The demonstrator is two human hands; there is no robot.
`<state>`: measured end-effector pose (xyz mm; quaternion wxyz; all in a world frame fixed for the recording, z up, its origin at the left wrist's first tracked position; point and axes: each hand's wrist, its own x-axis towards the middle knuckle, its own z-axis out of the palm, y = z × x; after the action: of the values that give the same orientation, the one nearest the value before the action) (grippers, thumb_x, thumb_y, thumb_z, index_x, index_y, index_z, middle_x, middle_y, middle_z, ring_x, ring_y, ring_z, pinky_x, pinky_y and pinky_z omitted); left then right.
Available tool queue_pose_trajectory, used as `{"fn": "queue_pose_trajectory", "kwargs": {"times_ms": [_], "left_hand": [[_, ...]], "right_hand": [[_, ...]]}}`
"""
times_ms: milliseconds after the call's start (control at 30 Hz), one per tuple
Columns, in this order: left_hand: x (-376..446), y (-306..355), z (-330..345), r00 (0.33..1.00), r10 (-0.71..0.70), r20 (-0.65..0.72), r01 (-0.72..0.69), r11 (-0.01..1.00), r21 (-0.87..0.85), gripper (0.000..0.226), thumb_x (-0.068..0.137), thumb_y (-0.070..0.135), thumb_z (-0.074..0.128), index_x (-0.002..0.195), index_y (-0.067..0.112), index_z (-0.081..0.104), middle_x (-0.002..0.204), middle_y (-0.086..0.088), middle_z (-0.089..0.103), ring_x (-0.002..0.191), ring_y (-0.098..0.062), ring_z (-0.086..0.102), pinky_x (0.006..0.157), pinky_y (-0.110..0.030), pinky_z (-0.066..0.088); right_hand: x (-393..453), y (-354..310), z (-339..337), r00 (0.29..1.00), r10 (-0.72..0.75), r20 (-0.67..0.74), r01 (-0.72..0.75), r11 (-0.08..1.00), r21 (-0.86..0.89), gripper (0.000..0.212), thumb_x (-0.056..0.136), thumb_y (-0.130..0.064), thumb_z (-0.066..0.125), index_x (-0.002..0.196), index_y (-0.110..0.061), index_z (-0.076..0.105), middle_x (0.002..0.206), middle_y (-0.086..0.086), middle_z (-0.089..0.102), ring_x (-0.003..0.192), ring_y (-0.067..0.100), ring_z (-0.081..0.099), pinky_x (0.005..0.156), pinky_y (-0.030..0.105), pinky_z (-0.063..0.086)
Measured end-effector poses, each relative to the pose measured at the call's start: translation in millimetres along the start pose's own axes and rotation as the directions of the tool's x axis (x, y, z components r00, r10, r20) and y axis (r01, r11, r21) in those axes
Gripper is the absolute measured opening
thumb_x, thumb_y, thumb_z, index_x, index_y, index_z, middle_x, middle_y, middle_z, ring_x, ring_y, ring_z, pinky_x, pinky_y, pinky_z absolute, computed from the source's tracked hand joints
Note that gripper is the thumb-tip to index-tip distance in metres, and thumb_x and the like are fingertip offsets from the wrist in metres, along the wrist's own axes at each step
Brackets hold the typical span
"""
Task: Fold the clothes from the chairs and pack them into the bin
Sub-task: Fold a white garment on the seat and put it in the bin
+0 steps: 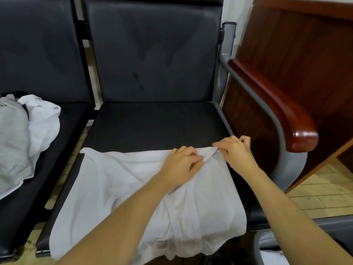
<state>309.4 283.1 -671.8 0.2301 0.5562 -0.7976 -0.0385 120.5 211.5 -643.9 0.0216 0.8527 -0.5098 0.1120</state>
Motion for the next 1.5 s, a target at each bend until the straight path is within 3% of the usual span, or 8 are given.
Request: {"fn": "queue_pose_trajectory", "kwargs": {"times_ms": [200,333,500,667,800,1000,1200,1500], "left_hand": [[-12.4,-7.9,-9.1,0.996,-0.083,0.011,0.084,0.992,-0.095,0.033,0.099,0.031,0.042,0.126,0.02,0.059,0.13,0.008,0.052,0.118,-0.011,0.044,0.096,-0.018,0.022],[-25.9,-24.8,-22.8,0.974,-0.206,-0.099,0.196,0.976,-0.094,0.04,0.096,0.035,0.037,0.111,0.012,0.067,0.115,-0.001,0.062,0.106,-0.02,0.055,0.093,-0.024,0.03],[-48.4,-70.1,-50.2,0.881,-0.436,-0.185,0.431,0.9,-0.069,0.021,0.093,0.008,0.052,0.105,0.0,0.068,0.106,-0.013,0.065,0.1,-0.03,0.059,0.102,-0.038,0.035],[-86.2,-121.4,-78.2,0.812,-0.563,-0.153,0.572,0.82,0.02,0.028,0.094,0.021,0.052,0.114,0.006,0.065,0.116,-0.008,0.058,0.105,-0.026,0.054,0.095,-0.035,0.039],[-98.8,-133.1,-93.4,0.832,-0.544,-0.11,0.551,0.834,0.042,0.028,0.093,0.032,0.054,0.112,0.013,0.062,0.114,-0.003,0.052,0.105,-0.019,0.045,0.091,-0.032,0.039],[-103.2,-131.7,-99.2,0.854,-0.52,0.004,0.518,0.853,0.063,0.027,0.089,0.045,0.057,0.11,0.029,0.059,0.101,0.008,0.049,0.099,-0.015,0.04,0.09,-0.031,0.028],[-89.8,-137.3,-109.1,0.889,-0.449,-0.088,0.454,0.89,0.038,0.015,0.091,0.02,0.059,0.092,0.024,0.074,0.087,0.001,0.051,0.089,-0.022,0.04,0.088,-0.037,0.032],[-11.9,-162.4,-125.1,0.772,-0.401,-0.493,0.464,0.886,0.005,0.011,0.087,0.016,0.066,0.084,0.018,0.077,0.084,-0.005,0.053,0.083,-0.023,0.032,0.071,-0.029,0.016]], "right_hand": [[-9.7,-8.4,-5.6,0.994,0.055,0.094,-0.065,0.992,0.108,0.034,0.096,-0.025,0.043,0.126,-0.03,0.058,0.133,-0.012,0.052,0.122,0.007,0.039,0.097,0.032,0.014],[-1.3,-35.8,-8.2,0.999,0.015,0.047,-0.023,0.987,0.159,0.038,0.098,-0.04,0.042,0.13,-0.025,0.055,0.136,-0.008,0.049,0.125,0.01,0.041,0.104,0.031,0.014],[16.7,-62.6,-6.9,0.964,0.004,0.265,-0.059,0.978,0.201,0.032,0.099,-0.027,0.047,0.127,-0.015,0.056,0.128,0.0,0.05,0.118,0.019,0.049,0.095,0.029,0.038],[18.7,-71.9,1.7,0.964,0.11,0.242,-0.182,0.935,0.303,0.009,0.098,-0.014,0.047,0.101,-0.016,0.055,0.104,0.002,0.054,0.098,0.018,0.053,0.085,0.027,0.044],[15.0,-77.3,6.8,0.962,0.19,0.195,-0.255,0.881,0.4,0.006,0.098,-0.012,0.046,0.096,-0.018,0.048,0.1,0.005,0.055,0.09,0.02,0.054,0.08,0.031,0.045],[18.3,-72.2,1.6,0.945,0.218,0.242,-0.253,0.959,0.123,0.011,0.093,-0.035,0.05,0.1,-0.033,0.059,0.103,-0.006,0.036,0.102,0.019,0.034,0.088,0.034,0.022],[39.9,-86.7,-4.8,0.95,0.276,0.144,-0.291,0.952,0.092,0.017,0.094,-0.035,0.053,0.105,-0.038,0.066,0.102,-0.005,0.035,0.103,0.022,0.032,0.087,0.033,0.019],[100.9,-88.1,-34.2,0.925,0.267,-0.27,-0.181,0.935,0.305,0.015,0.092,-0.022,0.06,0.093,-0.026,0.074,0.092,-0.002,0.038,0.09,0.017,0.026,0.074,0.024,0.008]]}}
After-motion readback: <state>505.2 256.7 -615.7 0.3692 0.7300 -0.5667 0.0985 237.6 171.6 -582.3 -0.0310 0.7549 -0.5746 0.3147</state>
